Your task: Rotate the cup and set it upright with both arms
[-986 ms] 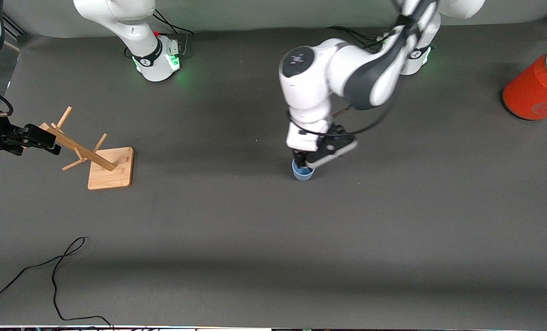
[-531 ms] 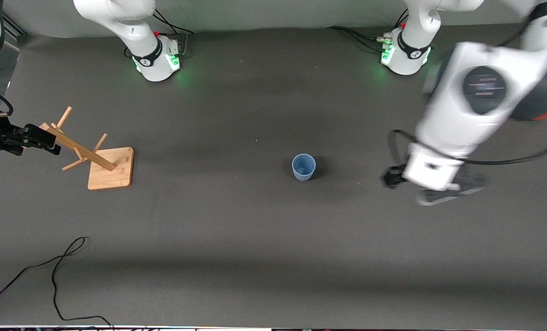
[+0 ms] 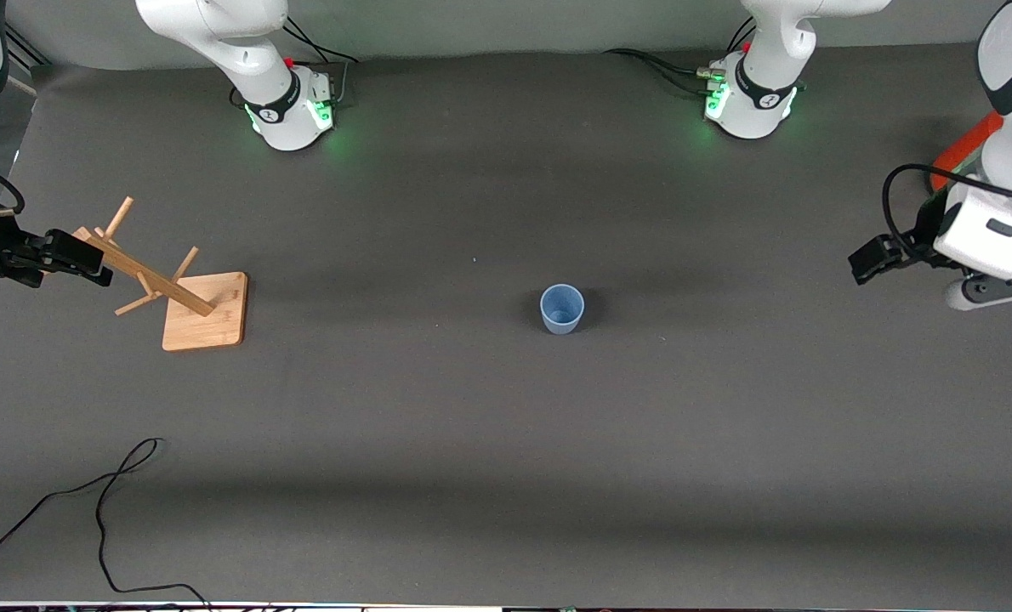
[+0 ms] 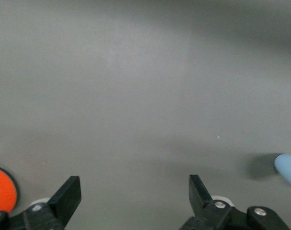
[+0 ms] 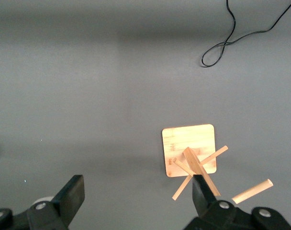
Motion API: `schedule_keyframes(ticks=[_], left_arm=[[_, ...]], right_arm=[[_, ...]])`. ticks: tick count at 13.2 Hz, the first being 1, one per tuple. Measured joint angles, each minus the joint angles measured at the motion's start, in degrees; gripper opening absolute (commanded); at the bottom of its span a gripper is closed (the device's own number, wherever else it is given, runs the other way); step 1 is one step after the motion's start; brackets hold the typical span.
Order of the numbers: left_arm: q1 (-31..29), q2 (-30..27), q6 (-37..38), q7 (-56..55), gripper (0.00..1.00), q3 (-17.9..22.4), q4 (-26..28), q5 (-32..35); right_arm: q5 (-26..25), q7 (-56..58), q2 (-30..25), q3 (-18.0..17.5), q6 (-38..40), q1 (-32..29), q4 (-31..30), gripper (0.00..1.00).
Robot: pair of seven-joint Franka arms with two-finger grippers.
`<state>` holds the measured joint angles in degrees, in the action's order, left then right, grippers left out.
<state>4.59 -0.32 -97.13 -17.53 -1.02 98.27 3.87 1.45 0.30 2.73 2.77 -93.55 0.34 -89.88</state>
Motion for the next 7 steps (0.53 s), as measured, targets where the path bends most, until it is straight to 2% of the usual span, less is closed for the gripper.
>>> schedule_keyframes(ticks=[2, 4, 7], left_arm=[[-1.59, -0.48, -0.29, 0.57, 1.00, -0.09, 0.79, 0.00], [-5.07, -0.42, -0.10, 2.52, 1.00, -2.24, 0.41, -0.02], [-4.87, -0.26, 1.07, 3.34, 1.00, -3.05, -1.21, -0.03]], right_arm=[[0.00, 0.00, 0.00, 0.00, 0.00, 0.00, -0.01, 1.00], [0.00, 0.00, 0.00, 0.00, 0.00, 0.00, -0.01, 1.00], [0.00, 0.00, 0.00, 0.00, 0.00, 0.00, -0.02, 1.00]])
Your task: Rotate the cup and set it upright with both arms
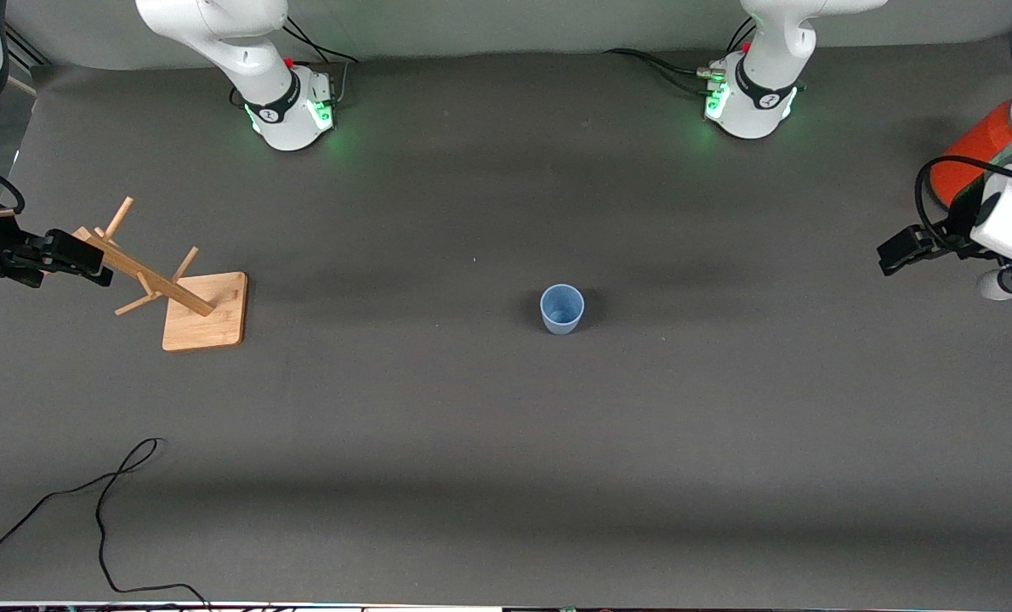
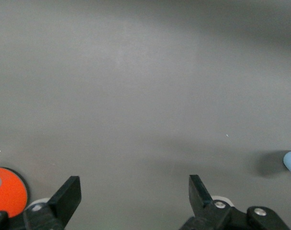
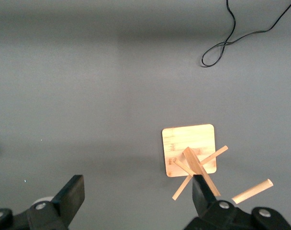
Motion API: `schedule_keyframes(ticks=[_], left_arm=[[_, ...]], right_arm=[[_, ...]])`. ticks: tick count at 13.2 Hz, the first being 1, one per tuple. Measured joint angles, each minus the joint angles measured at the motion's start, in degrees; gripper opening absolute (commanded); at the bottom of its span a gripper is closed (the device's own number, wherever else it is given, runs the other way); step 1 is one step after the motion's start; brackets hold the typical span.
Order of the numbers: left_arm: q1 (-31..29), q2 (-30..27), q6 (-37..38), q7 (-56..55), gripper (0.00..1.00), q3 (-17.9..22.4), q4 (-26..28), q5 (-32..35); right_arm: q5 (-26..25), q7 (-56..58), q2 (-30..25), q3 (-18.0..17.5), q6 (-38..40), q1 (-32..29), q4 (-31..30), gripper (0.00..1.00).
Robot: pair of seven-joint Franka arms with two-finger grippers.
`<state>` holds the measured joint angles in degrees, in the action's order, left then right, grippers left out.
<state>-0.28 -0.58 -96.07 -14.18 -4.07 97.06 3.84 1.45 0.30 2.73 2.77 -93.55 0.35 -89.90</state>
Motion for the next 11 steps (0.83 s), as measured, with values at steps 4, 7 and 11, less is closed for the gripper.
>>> schedule_keyframes(ticks=[4, 7, 11], left_arm=[[3.29, 0.05, 1.07, 0.00, 1.00, 2.10, -1.59, -0.01], [3.32, 0.57, 1.15, 0.09, 1.00, 2.67, -1.61, -0.09], [3.36, 0.91, 1.61, 0.15, 1.00, 2.69, -1.83, -2.91]], right_arm=[[0.00, 0.00, 0.00, 0.00, 0.00, 0.00, 0.00, 1.00], [0.00, 0.00, 0.00, 0.00, 0.00, 0.00, -0.01, 1.00], [0.00, 0.00, 0.00, 0.00, 0.00, 0.00, -0.01, 1.00]])
